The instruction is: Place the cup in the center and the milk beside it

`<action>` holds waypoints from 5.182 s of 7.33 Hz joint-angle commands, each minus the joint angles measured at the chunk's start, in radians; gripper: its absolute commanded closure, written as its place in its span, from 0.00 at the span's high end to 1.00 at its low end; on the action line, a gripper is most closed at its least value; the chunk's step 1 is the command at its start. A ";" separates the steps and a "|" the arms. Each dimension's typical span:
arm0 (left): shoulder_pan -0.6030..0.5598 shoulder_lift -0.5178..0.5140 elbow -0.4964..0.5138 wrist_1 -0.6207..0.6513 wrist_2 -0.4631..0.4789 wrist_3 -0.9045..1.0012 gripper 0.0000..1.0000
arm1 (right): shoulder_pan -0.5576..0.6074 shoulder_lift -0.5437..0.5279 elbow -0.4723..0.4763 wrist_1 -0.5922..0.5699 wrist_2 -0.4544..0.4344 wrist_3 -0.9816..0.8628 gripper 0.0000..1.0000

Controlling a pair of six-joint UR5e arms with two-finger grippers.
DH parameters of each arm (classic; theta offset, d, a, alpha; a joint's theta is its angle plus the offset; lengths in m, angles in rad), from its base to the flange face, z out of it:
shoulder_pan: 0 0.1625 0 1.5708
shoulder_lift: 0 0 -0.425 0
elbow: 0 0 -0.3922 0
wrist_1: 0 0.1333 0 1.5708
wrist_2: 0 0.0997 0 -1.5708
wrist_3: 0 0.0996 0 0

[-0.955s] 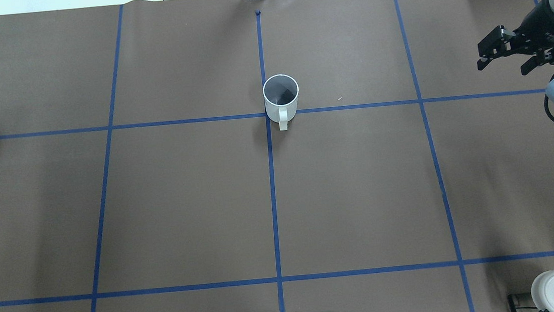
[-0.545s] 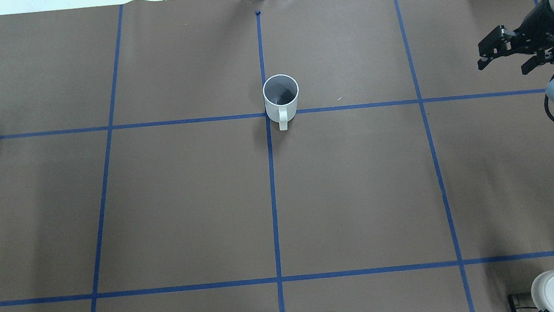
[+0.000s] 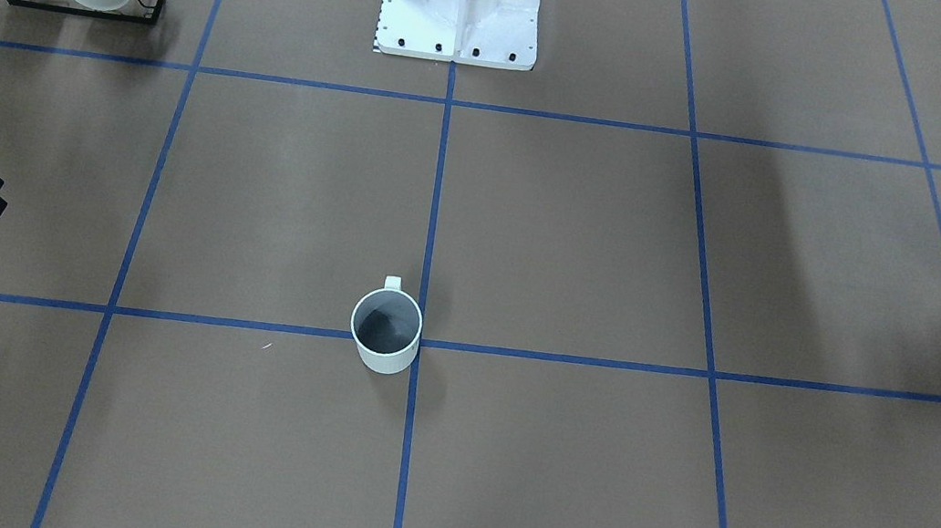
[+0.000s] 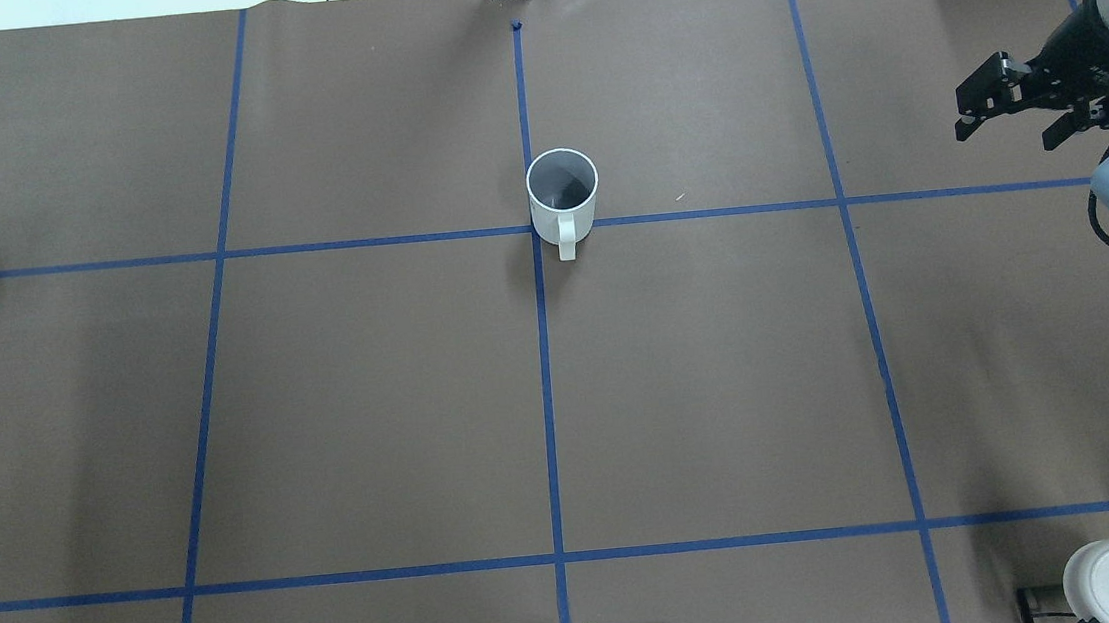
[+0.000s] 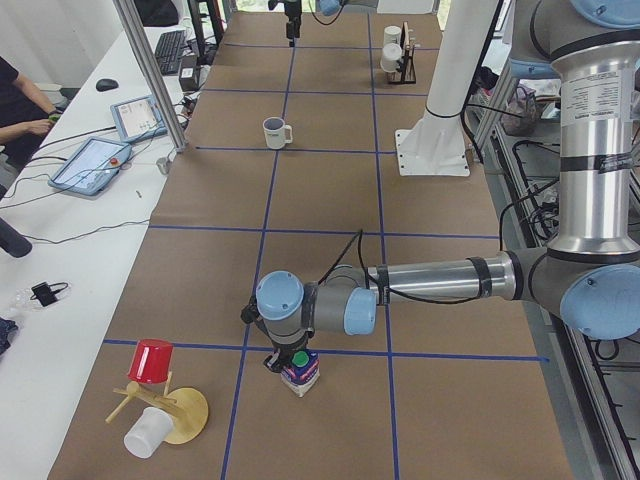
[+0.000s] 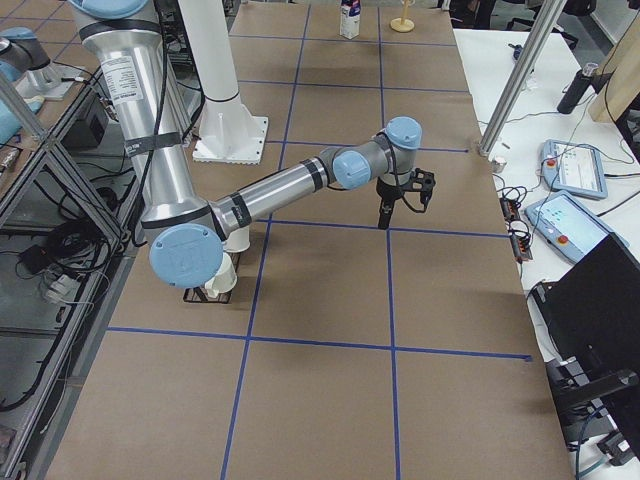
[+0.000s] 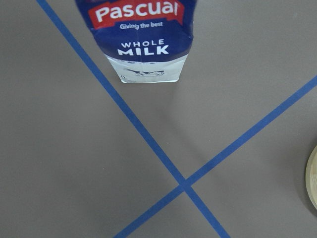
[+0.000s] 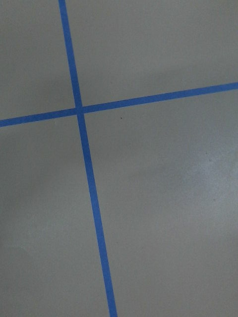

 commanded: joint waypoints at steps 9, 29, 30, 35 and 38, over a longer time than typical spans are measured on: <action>0.457 -0.702 -0.197 0.540 -0.065 -1.182 0.00 | -0.002 0.000 0.000 0.002 -0.004 -0.001 1.00; 0.500 -0.594 -0.304 0.302 0.099 -1.368 0.99 | 0.065 -0.077 -0.083 0.146 -0.070 -0.024 1.00; 0.432 -0.471 -0.330 0.291 0.067 -1.252 0.99 | 0.134 -0.065 -0.138 0.146 -0.069 -0.105 1.00; 0.050 -0.013 -0.156 0.086 0.073 -0.794 0.99 | 0.248 -0.231 -0.170 0.292 0.077 -0.400 1.00; 0.012 0.027 -0.108 0.023 0.093 -0.742 0.99 | 0.264 -0.247 -0.184 0.249 0.059 -0.397 1.00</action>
